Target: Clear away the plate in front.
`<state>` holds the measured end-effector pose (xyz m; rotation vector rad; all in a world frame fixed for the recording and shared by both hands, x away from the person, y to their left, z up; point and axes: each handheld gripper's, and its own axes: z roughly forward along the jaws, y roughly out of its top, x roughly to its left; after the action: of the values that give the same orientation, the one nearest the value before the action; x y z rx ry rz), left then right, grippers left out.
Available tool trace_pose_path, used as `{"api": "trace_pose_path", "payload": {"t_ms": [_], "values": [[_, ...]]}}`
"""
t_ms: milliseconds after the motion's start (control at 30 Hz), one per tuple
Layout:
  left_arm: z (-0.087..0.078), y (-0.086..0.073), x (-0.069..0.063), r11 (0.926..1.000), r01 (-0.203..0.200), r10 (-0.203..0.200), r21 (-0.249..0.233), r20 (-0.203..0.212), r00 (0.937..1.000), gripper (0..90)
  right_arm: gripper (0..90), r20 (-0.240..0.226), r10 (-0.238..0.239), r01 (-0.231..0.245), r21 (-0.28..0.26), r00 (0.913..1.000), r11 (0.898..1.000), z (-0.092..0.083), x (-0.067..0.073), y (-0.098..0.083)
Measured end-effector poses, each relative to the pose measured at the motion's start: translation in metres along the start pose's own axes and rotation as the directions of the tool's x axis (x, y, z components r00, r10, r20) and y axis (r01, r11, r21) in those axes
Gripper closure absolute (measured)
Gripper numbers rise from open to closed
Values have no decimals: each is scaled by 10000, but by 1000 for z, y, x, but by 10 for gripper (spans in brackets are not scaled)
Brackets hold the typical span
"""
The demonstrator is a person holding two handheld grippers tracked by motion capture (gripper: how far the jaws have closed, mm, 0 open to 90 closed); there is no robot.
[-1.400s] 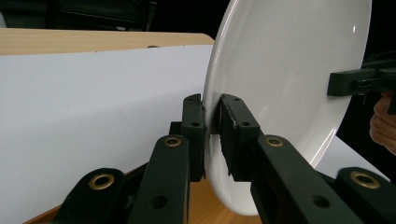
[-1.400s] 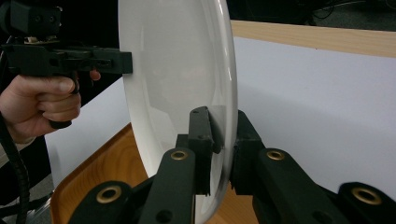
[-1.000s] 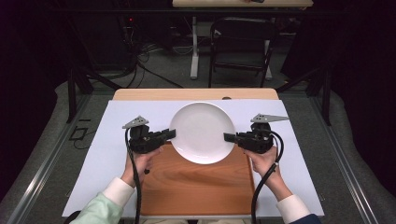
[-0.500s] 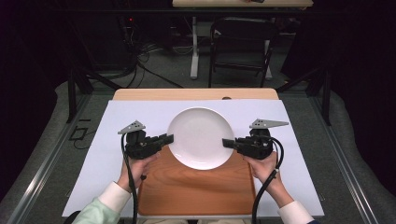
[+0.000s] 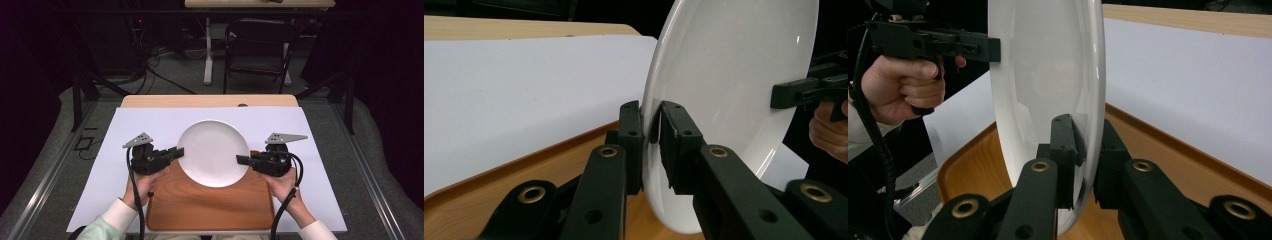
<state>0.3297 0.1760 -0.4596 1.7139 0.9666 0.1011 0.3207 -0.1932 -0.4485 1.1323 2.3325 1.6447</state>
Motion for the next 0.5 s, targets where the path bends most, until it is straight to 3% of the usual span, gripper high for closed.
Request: {"api": "trace_pose_path", "payload": {"t_ms": [500], "values": [[-9,-10,-6,9995,-32,25,328,198,9998,798,824,-222,-96,101,206,9997,9997,-4,11,-7]]}}
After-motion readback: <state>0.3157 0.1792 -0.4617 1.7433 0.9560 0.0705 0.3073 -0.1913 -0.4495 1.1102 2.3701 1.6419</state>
